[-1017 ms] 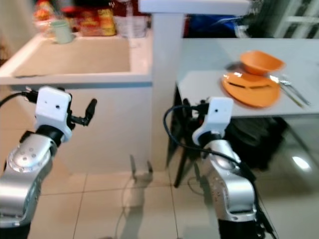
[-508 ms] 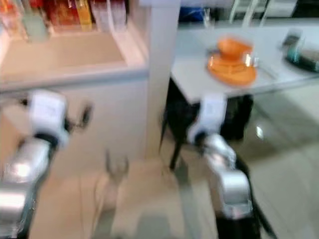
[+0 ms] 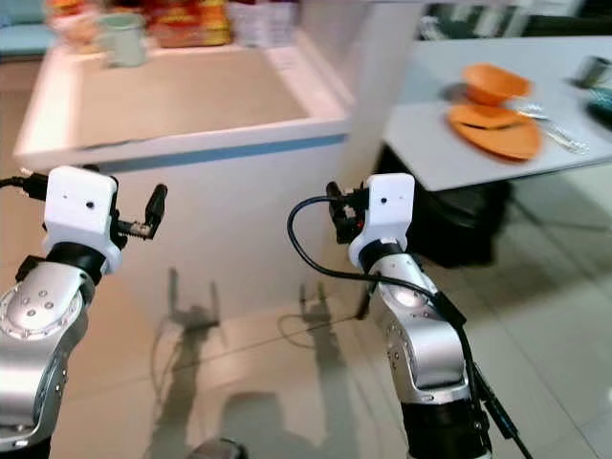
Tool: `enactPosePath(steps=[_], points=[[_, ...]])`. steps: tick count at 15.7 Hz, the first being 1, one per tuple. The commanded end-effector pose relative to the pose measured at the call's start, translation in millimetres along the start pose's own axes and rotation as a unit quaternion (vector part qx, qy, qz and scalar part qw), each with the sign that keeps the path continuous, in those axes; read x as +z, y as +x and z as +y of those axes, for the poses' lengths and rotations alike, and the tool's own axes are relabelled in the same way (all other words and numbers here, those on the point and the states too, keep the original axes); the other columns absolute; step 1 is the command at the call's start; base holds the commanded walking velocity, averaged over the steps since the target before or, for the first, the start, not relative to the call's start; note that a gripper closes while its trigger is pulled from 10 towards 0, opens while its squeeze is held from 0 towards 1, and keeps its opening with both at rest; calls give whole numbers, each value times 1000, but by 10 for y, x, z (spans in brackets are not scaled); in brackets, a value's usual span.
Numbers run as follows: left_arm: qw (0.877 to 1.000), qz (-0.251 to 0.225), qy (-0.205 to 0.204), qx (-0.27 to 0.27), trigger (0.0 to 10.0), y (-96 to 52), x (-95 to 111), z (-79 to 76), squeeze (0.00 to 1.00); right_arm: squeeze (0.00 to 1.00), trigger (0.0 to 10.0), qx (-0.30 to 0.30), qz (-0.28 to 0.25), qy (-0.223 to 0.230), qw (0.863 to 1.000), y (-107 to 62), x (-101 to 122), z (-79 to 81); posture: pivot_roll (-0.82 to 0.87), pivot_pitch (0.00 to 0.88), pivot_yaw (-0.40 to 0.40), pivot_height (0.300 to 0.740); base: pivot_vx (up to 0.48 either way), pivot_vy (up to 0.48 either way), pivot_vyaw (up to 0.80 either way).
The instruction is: Setting the table
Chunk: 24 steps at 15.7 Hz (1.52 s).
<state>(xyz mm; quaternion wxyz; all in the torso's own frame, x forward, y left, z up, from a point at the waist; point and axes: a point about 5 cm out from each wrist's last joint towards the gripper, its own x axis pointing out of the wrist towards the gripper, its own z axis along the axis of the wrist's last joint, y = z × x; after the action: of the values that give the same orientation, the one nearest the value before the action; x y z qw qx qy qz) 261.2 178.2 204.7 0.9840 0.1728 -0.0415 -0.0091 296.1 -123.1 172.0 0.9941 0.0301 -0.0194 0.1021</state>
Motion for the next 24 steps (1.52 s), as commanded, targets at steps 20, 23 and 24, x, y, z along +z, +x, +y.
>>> enactPosePath(steps=[20,23,24], points=[[998,-3,-60,5,10000,86,96,42,1000,1000,10000,31,-47,16,998,132,216,24,139,20,-26,740,417,0,240],[998,-1,-59,7,10000,87,88,37,1000,1000,10000,38,-48,19,998,134,227,33,139,23,-30,740,465,0,0],[998,-1,-59,7,10000,87,87,38,1000,1000,10000,39,-48,20,998,134,227,34,139,23,-30,740,465,0,0]])
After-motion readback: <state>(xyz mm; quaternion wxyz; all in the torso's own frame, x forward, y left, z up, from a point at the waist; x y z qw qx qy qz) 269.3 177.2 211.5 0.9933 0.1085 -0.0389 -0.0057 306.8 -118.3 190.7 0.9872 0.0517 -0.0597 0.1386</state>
